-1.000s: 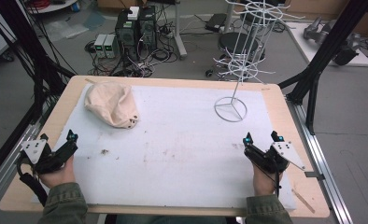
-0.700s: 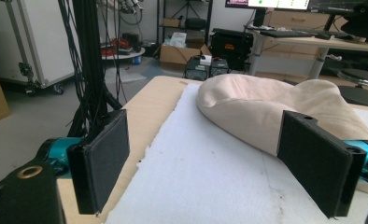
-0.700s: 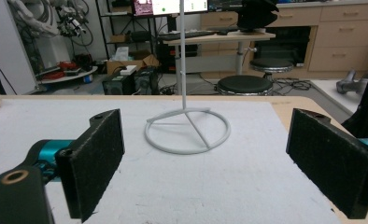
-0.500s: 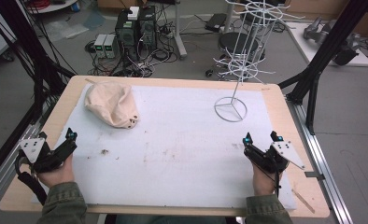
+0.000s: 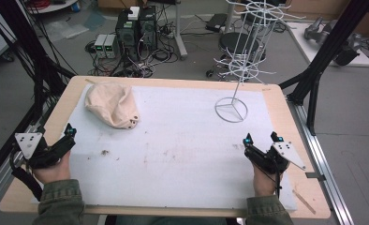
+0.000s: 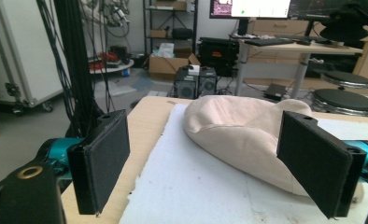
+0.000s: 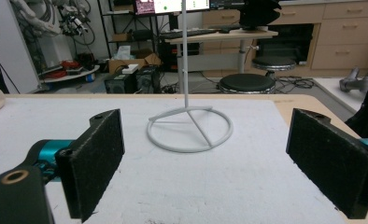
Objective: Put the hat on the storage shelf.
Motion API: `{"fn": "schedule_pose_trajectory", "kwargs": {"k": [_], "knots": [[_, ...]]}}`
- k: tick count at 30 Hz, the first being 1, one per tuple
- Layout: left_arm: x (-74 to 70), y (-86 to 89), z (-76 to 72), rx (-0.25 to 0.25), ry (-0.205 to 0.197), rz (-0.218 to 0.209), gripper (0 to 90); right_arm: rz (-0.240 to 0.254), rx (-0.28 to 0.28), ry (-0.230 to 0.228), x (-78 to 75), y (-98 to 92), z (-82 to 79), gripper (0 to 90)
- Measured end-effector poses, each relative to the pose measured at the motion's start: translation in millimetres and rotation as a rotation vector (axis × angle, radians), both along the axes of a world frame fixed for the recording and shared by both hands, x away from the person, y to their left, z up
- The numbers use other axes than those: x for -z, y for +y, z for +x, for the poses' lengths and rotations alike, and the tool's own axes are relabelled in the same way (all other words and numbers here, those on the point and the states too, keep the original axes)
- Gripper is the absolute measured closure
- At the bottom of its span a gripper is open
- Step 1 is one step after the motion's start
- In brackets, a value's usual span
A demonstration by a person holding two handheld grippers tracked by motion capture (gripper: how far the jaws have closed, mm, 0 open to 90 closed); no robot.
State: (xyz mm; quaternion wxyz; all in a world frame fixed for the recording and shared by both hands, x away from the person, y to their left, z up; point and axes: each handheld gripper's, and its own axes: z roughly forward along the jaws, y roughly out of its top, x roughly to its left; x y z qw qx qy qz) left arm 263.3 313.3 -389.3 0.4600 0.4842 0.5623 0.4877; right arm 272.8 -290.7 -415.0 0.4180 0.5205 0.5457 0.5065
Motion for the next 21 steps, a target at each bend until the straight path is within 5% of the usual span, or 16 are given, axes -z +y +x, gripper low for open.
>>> {"fn": "schedule_pose_trajectory", "kwargs": {"k": [12,21], "knots": [[-37.6,8.2,20.7,0.079,0.017,-0.030,17.4,-0.014,-0.003,0.011,1.1,2.4,1.3,10.5],[-58.1,8.5,44.7,0.085,0.025,-0.018,17.3,-0.016,-0.010,0.019,1.6,2.8,2.0,10.6]]}}
